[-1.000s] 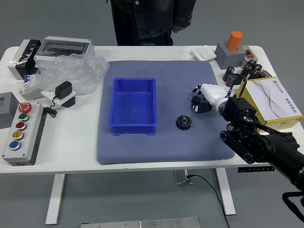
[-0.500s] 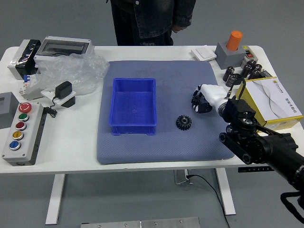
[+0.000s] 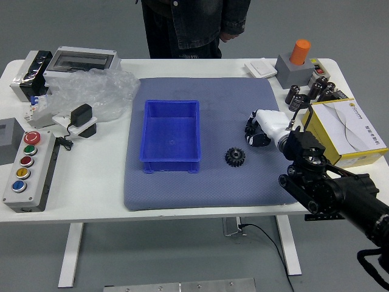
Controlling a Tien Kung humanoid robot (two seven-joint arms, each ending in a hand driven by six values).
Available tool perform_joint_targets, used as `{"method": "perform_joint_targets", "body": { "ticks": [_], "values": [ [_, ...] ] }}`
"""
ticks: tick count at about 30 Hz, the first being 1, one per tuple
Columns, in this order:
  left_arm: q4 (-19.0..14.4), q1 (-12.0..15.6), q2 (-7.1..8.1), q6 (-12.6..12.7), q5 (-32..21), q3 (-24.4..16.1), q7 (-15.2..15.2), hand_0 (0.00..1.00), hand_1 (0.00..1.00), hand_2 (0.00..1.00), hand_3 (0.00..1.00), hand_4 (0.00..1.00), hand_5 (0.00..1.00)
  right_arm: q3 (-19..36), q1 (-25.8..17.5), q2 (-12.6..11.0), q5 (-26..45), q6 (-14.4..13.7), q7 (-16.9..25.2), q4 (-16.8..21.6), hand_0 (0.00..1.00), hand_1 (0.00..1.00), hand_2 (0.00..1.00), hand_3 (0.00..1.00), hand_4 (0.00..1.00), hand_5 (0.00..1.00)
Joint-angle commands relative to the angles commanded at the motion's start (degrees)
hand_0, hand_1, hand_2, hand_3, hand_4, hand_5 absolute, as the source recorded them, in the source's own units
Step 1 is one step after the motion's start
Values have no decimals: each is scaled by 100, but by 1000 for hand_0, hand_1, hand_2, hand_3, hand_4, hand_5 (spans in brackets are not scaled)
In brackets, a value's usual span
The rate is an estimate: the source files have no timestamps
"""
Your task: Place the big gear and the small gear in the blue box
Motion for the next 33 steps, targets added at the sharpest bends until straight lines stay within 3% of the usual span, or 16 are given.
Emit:
{"method": "perform_joint_targets", "body": {
  "ticks": [5, 6, 12, 23, 24, 33],
  "values": [
    [0, -6, -1, -2, 3, 0, -1, 729, 679, 699, 704, 445, 23, 13, 1, -3, 3, -95, 28, -17, 648, 476, 514, 602, 724, 121],
    [0, -6, -2, -2, 2, 1, -1, 729, 679, 699, 704, 445, 24, 15, -1, -3, 8, -116, 34, -21, 649, 486, 517, 606, 710, 68],
    [0, 0, -1, -2, 0, 12, 0, 729, 679, 700, 702, 446, 25, 18, -24, 6, 34, -195, 66, -51, 647, 493, 518, 615, 689, 39],
    [0, 8, 4, -3, 9, 15, 2, 729, 679, 700, 703, 447, 29, 46, -47, 39, 260, -248, 107, -83, 642, 495, 520, 618, 709, 44],
    [0, 7, 4, -4, 12, 14, 2, 729, 678, 701, 703, 451, 32, 56, -48, 42, 304, -245, 116, -89, 631, 495, 528, 639, 802, 112],
    [0, 7, 8, -3, 10, 20, 4, 729, 678, 703, 703, 453, 34, 127, -38, 42, 481, -252, 165, -120, 629, 492, 531, 644, 794, 120]
  ]
}}
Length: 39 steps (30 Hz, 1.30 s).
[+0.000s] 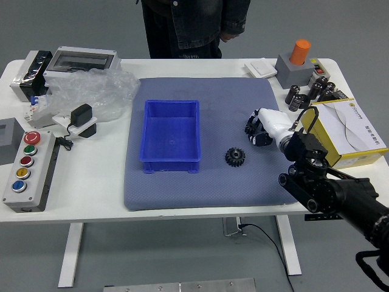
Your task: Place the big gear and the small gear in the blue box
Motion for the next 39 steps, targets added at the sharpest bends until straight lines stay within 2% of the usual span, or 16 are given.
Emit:
{"method": "perform_joint_targets", "body": {
  "ticks": [2, 3, 8, 9, 32, 39],
  "values": [
    [0, 1, 0, 0, -3, 1, -1, 729, 678, 703, 703, 453, 34, 21, 3, -2, 17, -12, 6, 0, 629, 492, 531, 644, 794, 120],
    [0, 1, 1, 0, -3, -1, -1, 729, 678, 706, 704, 456, 36, 43, 8, -6, 33, -25, 10, 3, 621, 489, 531, 646, 730, 168],
    [0, 2, 1, 1, -6, -2, -2, 729, 678, 706, 704, 456, 36, 73, 16, -8, 59, -57, 19, 8, 621, 489, 531, 646, 730, 168],
    [0, 3, 1, 1, -6, -2, -2, 729, 677, 708, 703, 458, 38, 77, 16, -8, 66, -64, 20, 9, 617, 482, 526, 646, 685, 202],
    [0, 1, -4, 4, -19, 21, 0, 729, 679, 713, 703, 461, 42, 38, 0, 27, 163, 1, -74, -26, 616, 484, 542, 645, 686, 203],
    [0, 2, 0, 2, -8, 27, 0, 730, 679, 712, 703, 464, 44, 61, -6, 46, 126, -66, -49, -61, 607, 476, 527, 639, 684, 249]
  ]
}}
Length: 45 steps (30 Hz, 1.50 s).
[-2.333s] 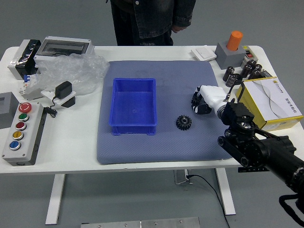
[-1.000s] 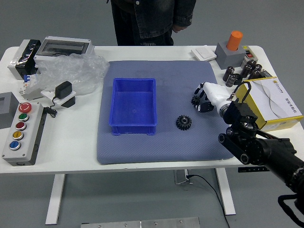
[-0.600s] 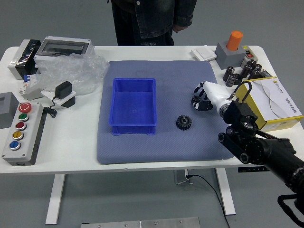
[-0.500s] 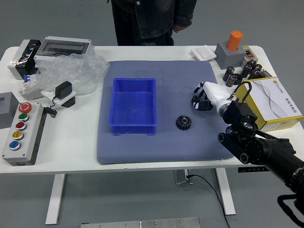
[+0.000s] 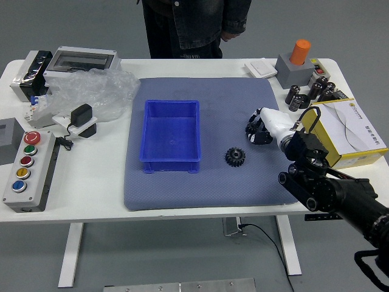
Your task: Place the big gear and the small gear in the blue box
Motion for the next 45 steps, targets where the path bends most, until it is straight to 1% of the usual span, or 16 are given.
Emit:
{"method": "perform_joint_targets", "body": {
  "ticks": [10, 17, 23, 24, 29, 30, 35, 36, 41, 42, 45],
  "values": [
    [0, -6, 2, -3, 12, 20, 3, 729, 679, 714, 703, 464, 45, -13, -22, 26, -27, -190, 90, -32, 605, 468, 516, 630, 694, 247],
    [0, -4, 4, -3, 11, 21, 1, 729, 679, 713, 702, 465, 46, -35, -29, 33, -45, -258, 110, -31, 604, 461, 508, 619, 687, 237],
    [0, 1, 2, -2, 9, 15, 1, 729, 679, 712, 703, 465, 47, -93, -34, 30, -11, -220, 88, -42, 604, 458, 505, 619, 694, 235],
    [0, 1, 1, -2, 9, 13, 0, 729, 679, 712, 701, 464, 47, -121, -31, 28, 3, -201, 81, -47, 603, 459, 504, 618, 701, 252],
    [0, -3, 2, -2, 5, 10, -1, 729, 679, 712, 701, 464, 47, -170, -10, 22, 53, -95, 43, -64, 603, 459, 504, 618, 701, 252],
    [0, -2, 3, 0, 3, 11, -1, 729, 679, 712, 701, 463, 47, -170, -4, 22, 58, -81, 37, -64, 606, 475, 524, 620, 726, 236],
    [0, -1, 6, 1, -1, 9, 0, 729, 679, 712, 701, 463, 47, -161, 18, 28, 64, -88, 25, -63, 606, 475, 524, 620, 726, 236],
    [0, -3, 5, 1, 1, 7, 0, 729, 678, 709, 700, 461, 46, -161, 19, 30, 65, -99, 28, -65, 613, 444, 473, 571, 778, 194],
    [0, -7, 1, 0, 5, 1, -3, 729, 678, 709, 700, 461, 46, -170, 22, 38, 92, -148, 51, -80, 613, 444, 473, 571, 778, 194],
    [0, -7, 1, 0, 5, 1, -2, 729, 678, 708, 697, 458, 44, -173, 22, 39, 102, -159, 60, -84, 603, 393, 403, 503, 739, 212],
    [0, -4, 2, 2, 3, 3, -2, 729, 678, 708, 697, 458, 44, -183, 25, 42, 132, -189, 79, -94, 603, 393, 403, 503, 739, 212]
  ]
}}
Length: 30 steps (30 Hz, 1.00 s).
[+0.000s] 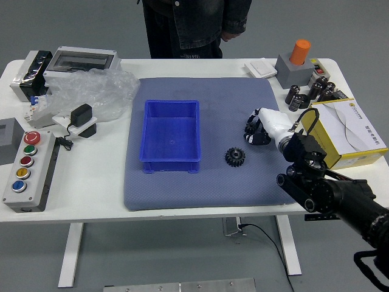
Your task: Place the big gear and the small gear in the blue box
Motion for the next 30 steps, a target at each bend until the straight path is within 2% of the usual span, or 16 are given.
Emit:
{"method": "perform_joint_targets", "body": {
  "ticks": [2, 3, 15, 22, 30],
  "values": [
    [0, 1, 0, 0, 3, -1, 0, 729, 678, 708, 697, 458, 44, -5, 0, 2, 18, -23, 14, -7, 603, 393, 403, 503, 739, 212],
    [0, 1, 0, 0, 5, -2, 0, 729, 678, 707, 700, 457, 41, -6, -1, 3, 24, -36, 21, -10, 591, 376, 386, 472, 719, 218],
    [0, 2, -1, -6, 32, -9, 4, 730, 679, 705, 698, 450, 38, 76, -27, 27, 79, -368, 216, -9, 587, 376, 385, 465, 718, 203],
    [0, 3, -2, -10, 42, -10, 7, 730, 680, 702, 696, 445, 36, 130, -28, 15, 62, -426, 251, 5, 592, 382, 386, 469, 704, 177],
    [0, 12, 2, -11, 44, -17, 7, 731, 679, 702, 697, 441, 29, 280, -34, -39, -39, -459, 189, 314, 593, 383, 390, 474, 683, 149]
  ]
}}
